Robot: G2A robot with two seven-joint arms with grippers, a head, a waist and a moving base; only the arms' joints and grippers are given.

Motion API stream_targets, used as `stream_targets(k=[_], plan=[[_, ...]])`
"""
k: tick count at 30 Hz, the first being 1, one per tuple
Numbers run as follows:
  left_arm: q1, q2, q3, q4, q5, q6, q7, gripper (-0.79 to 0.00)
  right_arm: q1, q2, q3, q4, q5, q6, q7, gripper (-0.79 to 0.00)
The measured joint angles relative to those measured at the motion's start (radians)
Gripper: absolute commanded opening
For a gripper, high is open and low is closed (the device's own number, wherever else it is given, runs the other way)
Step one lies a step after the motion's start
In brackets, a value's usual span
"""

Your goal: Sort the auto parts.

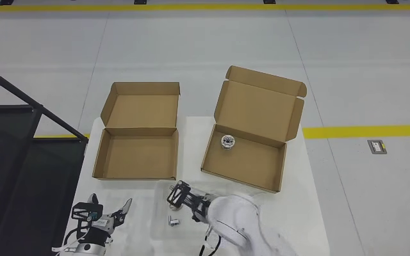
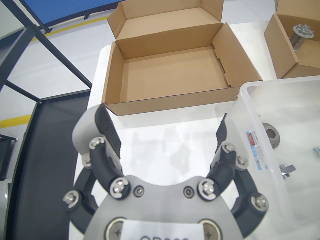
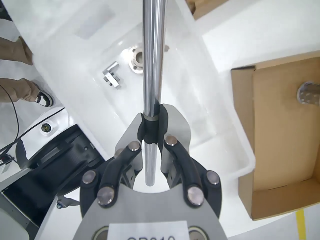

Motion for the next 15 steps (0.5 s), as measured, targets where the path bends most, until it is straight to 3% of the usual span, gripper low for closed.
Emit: stream_targets(k=[6,15], plan=[[0.0,0.0,0.0,0.0,0.0,0.0,0.0,0.0,-0.018,0.022,0.097,-0.166,0.028,-0.092,-0.061,-0.785],[0.0,0.0,0.0,0.0,0.0,0.0,0.0,0.0,-0.002,0.035,0.192,-0.203,0.052,-0.113,-0.096,-0.785]])
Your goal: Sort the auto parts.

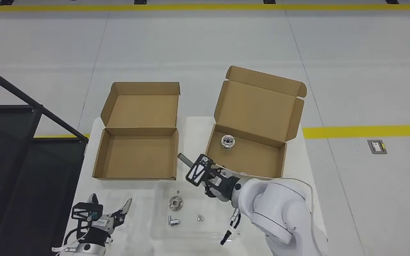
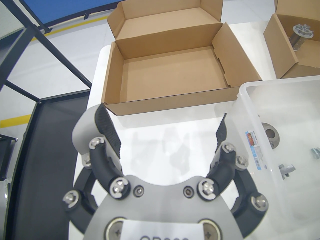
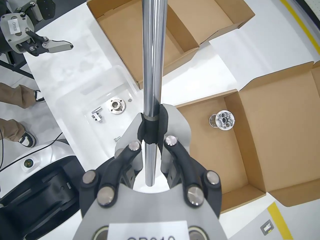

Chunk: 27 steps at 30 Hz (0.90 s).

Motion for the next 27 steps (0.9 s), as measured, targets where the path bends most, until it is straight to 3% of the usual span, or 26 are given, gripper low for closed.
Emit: stream_targets(k=[8,12,16,27], plan=[[0.0,0.0,0.0,0.0,0.0,0.0,0.0,0.0,-0.004,0.0,-0.001,0.006,-0.006,0.004,-0.009,-0.785],[0.0,0.0,0.0,0.0,0.0,0.0,0.0,0.0,0.006,0.001,0.04,0.062,-0.038,0.103,-0.097,-0.785],[0.0,0.0,0.0,0.0,0.0,0.0,0.0,0.0,0.039,0.007,0.098,0.122,-0.079,0.156,-0.107,-0.785],[0.0,0.0,0.0,0.0,0.0,0.0,0.0,0.0,0.234,0.019,0.181,0.538,-0.05,0.129,-0.015,-0.785]])
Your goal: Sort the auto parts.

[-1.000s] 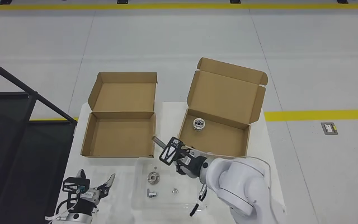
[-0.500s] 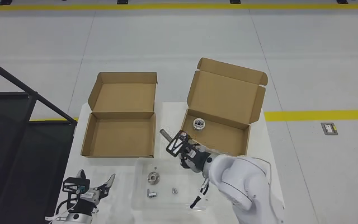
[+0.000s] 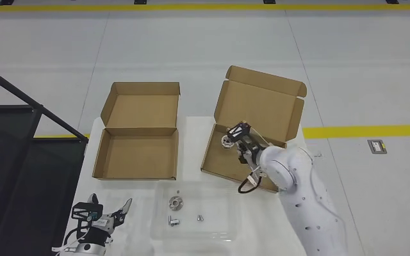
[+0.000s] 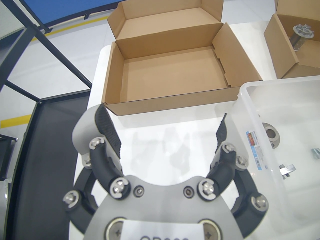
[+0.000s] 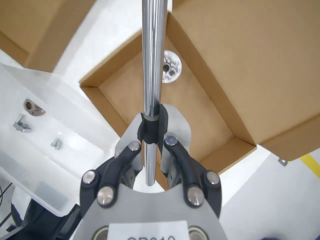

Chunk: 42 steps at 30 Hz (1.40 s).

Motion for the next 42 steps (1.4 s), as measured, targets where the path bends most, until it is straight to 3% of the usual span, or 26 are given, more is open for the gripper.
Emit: stream_targets(k=[9,23,24,25,33,42], plan=[[0.0,0.0,0.0,0.0,0.0,0.0,0.0,0.0,0.115,0.001,-0.006,0.311,-0.001,0.025,-0.037,-0.785],[0.0,0.0,0.0,0.0,0.0,0.0,0.0,0.0,0.22,-0.02,-0.1,0.576,-0.049,0.108,-0.131,-0.785],[0.0,0.0,0.0,0.0,0.0,0.0,0.0,0.0,0.228,-0.023,-0.109,0.596,-0.045,0.111,-0.14,-0.727],[0.0,0.0,0.0,0.0,0.0,0.0,0.0,0.0,0.234,-0.025,-0.114,0.61,-0.041,0.113,-0.148,-0.533],[0.0,0.0,0.0,0.0,0.0,0.0,0.0,0.0,0.279,-0.038,-0.139,0.7,-0.013,0.114,-0.186,-0.539],[0.0,0.0,0.0,0.0,0.0,0.0,0.0,0.0,0.277,-0.037,-0.139,0.698,0.009,0.106,-0.199,-0.533]])
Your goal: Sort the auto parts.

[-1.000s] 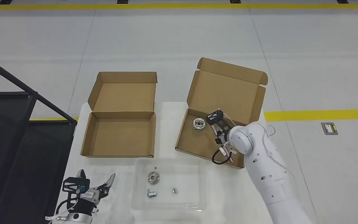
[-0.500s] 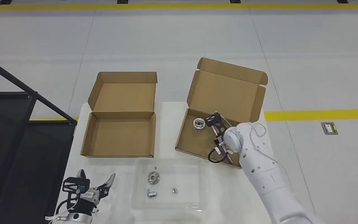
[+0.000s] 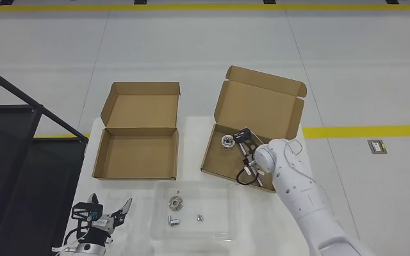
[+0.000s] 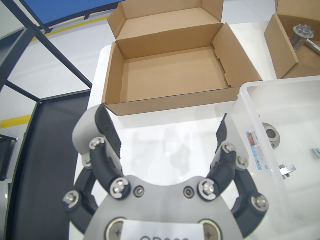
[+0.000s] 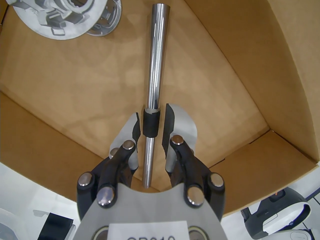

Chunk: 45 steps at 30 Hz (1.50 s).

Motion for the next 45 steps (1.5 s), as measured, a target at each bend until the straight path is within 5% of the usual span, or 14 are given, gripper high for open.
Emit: stream_targets(k=[8,16,21,26,27,29,30,33,45], plan=[[0.0,0.0,0.0,0.0,0.0,0.0,0.0,0.0,-0.084,0.03,0.066,-0.189,0.047,-0.073,0.029,-0.496],[0.0,0.0,0.0,0.0,0.0,0.0,0.0,0.0,-0.265,0.07,0.145,-0.567,0.168,-0.237,0.185,-0.471],[0.0,0.0,0.0,0.0,0.0,0.0,0.0,0.0,-0.364,0.08,0.113,-0.799,0.291,-0.334,0.304,-0.468],[0.0,0.0,0.0,0.0,0.0,0.0,0.0,0.0,-0.423,0.103,-0.012,-0.934,0.331,-0.326,0.323,-0.462],[0.0,0.0,0.0,0.0,0.0,0.0,0.0,0.0,-0.426,0.11,-0.054,-0.952,0.332,-0.32,0.328,-0.431],[0.0,0.0,0.0,0.0,0.0,0.0,0.0,0.0,-0.424,0.121,-0.116,-0.968,0.342,-0.313,0.335,-0.102],[0.0,0.0,0.0,0.0,0.0,0.0,0.0,0.0,-0.416,0.127,-0.156,-0.969,0.352,-0.308,0.341,0.0],[0.0,0.0,0.0,0.0,0.0,0.0,0.0,0.0,-0.386,0.138,-0.233,-0.951,0.368,-0.285,0.363,0.0],[0.0,0.0,0.0,0.0,0.0,0.0,0.0,0.0,-0.392,0.139,-0.244,-0.946,0.35,-0.283,0.35,0.0]])
